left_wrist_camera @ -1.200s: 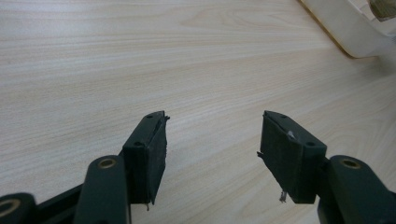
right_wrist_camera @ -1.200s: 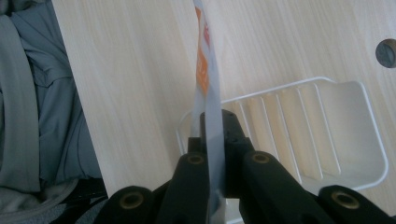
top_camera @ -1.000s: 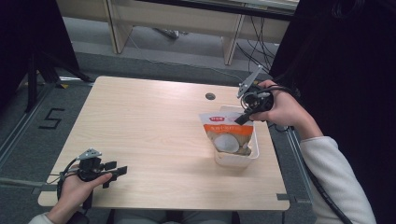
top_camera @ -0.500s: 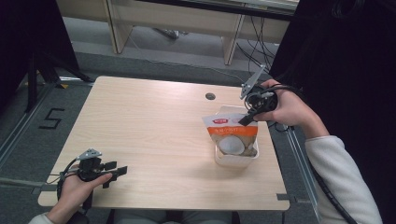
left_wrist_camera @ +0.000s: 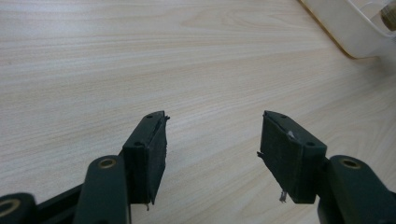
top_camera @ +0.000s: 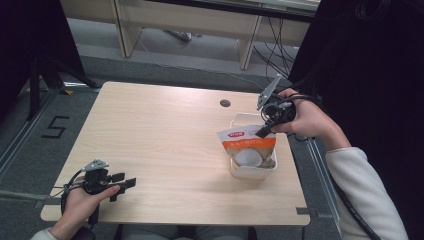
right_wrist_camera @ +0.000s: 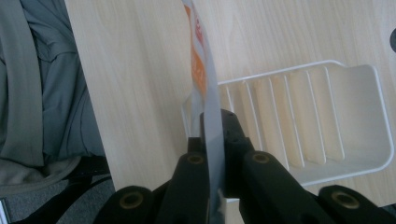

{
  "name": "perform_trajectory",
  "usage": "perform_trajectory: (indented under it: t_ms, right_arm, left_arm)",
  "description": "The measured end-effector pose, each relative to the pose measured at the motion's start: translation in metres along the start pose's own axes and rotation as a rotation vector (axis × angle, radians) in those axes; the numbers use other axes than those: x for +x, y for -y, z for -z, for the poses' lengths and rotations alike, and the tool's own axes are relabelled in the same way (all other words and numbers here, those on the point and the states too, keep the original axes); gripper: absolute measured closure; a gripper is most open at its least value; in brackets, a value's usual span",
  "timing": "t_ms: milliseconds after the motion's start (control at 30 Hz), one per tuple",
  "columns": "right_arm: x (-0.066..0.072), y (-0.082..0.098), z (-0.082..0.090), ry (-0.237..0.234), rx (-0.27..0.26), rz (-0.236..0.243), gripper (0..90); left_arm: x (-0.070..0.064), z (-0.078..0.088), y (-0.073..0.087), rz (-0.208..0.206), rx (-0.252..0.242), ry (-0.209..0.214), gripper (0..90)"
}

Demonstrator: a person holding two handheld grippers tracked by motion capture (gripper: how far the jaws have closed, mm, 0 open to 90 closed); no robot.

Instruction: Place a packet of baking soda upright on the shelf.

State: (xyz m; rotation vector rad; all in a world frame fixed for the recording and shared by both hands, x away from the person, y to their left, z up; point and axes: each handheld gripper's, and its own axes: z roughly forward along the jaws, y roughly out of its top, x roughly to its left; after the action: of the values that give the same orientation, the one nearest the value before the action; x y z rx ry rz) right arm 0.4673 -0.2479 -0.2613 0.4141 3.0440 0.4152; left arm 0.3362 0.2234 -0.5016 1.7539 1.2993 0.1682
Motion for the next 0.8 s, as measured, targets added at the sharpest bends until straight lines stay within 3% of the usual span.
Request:
perform_trajectory:
  t_ms: [800]
  right_arm:
    - [-0.002,0.006,-0.012,-0.014,0.050,-0.017,90.0]
  left_arm:
    - [0.000,0.000,0.000,-0.003,0.003,-0.003,40.6]
